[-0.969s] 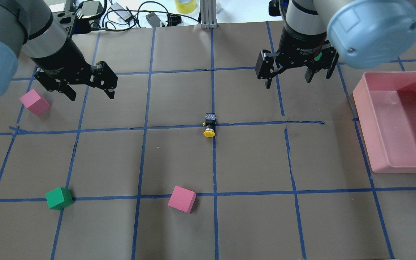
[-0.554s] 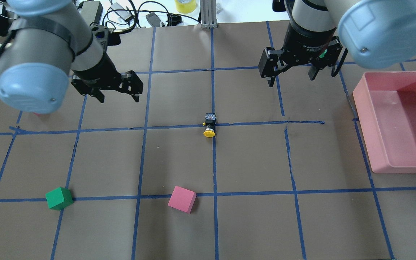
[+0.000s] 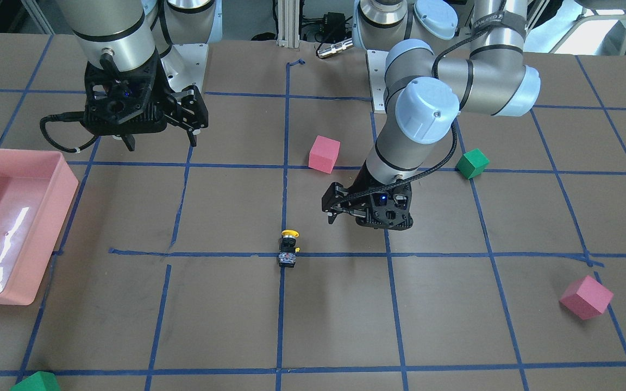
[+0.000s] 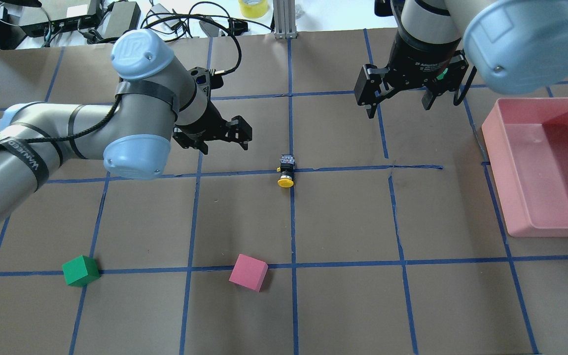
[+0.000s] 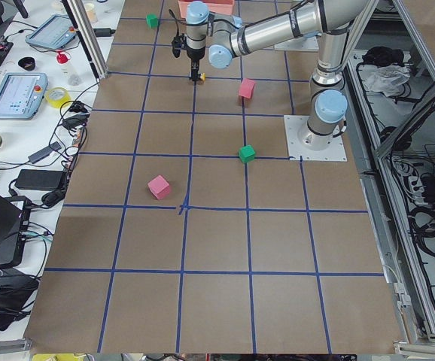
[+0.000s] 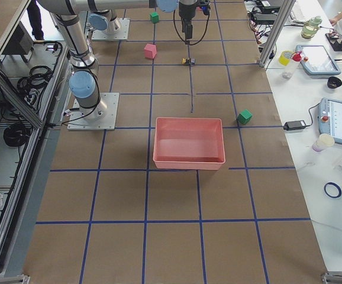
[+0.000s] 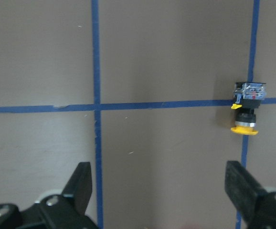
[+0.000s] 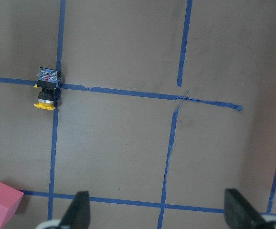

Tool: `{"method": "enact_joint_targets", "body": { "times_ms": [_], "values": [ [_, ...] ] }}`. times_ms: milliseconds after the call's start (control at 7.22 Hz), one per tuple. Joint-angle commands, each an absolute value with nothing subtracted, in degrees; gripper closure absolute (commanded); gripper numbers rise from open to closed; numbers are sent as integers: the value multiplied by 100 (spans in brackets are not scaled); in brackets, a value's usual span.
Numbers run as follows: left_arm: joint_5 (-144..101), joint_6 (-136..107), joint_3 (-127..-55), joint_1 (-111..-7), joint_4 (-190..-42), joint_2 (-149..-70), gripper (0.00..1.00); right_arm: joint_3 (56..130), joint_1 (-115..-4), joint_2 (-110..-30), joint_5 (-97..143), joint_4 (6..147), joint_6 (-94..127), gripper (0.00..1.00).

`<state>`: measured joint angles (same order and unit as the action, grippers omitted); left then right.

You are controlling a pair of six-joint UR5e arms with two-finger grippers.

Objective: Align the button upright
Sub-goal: 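Reach the left gripper toward the switch lying on its side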

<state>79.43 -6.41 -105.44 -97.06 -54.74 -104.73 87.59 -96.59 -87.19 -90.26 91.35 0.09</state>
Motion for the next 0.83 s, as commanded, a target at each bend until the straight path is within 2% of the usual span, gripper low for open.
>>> {"method": "enact_joint_targets", "body": {
  "times_ms": [0, 692],
  "values": [
    [7734, -772, -10556, -10009, -4942, -11028, 0, 8763, -9607, -8719, -9009, 9141, 26, 0],
    [7743, -1361, -10573, -10564, -4536, -11627, 0, 8754, -9264, -8789, -9009, 9132, 9, 0]
  ]
}}
